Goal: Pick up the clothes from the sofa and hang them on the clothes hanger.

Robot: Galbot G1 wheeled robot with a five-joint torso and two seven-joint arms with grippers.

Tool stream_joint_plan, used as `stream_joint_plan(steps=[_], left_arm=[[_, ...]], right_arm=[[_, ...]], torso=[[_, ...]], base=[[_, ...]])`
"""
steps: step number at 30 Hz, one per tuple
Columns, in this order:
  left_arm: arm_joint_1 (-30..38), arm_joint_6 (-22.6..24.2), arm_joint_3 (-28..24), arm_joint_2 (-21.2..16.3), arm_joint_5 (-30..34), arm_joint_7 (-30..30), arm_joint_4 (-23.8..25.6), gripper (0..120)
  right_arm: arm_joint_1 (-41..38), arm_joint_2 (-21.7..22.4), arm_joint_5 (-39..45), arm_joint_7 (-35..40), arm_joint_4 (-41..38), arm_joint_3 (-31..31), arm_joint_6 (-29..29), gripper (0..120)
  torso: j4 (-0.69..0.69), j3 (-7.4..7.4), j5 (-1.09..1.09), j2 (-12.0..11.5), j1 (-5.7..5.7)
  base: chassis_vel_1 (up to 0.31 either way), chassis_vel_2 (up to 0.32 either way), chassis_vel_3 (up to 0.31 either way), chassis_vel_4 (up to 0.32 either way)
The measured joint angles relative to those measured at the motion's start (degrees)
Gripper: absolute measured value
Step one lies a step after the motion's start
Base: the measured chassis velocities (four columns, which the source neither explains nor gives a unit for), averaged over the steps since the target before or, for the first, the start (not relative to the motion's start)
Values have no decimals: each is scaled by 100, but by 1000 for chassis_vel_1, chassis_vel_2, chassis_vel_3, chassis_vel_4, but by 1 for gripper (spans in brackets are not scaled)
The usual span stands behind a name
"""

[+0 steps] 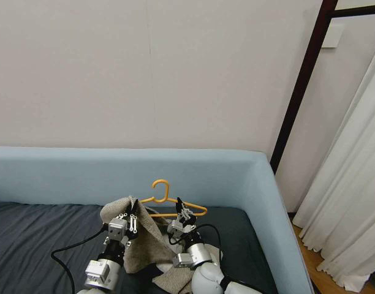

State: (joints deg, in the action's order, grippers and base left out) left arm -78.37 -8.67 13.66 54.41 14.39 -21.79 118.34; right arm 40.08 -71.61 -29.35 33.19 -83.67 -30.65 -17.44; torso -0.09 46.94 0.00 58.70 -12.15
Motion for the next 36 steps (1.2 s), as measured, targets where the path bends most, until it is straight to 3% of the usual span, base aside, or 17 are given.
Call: stream_joint_plan(steps=[15,29,32,36], left_arm=[[-7,-66,-392,103,-339,140,-337,0],[86,-241,-398,79,-454,147,-651,0],[109,-290,-387,79,-502,143,-696,2],[118,-333,-386,79,-521,133,-741,15]], right_arm=[[-23,-131,461,-22,-213,-152,274,5],[-20,-254,2364,199,-580,-124,711,5],[31,-285,2502,201,-581,-50,939,5],[137,-351,2638,226,-542,79,1281,5]], torso=[[0,0,-1,0,0],[0,0,-1,0,0],[0,0,-1,0,0],[0,0,-1,0,0]], base=[[0,0,0,0],[0,0,0,0],[0,0,0,0],[0,0,0,0]])
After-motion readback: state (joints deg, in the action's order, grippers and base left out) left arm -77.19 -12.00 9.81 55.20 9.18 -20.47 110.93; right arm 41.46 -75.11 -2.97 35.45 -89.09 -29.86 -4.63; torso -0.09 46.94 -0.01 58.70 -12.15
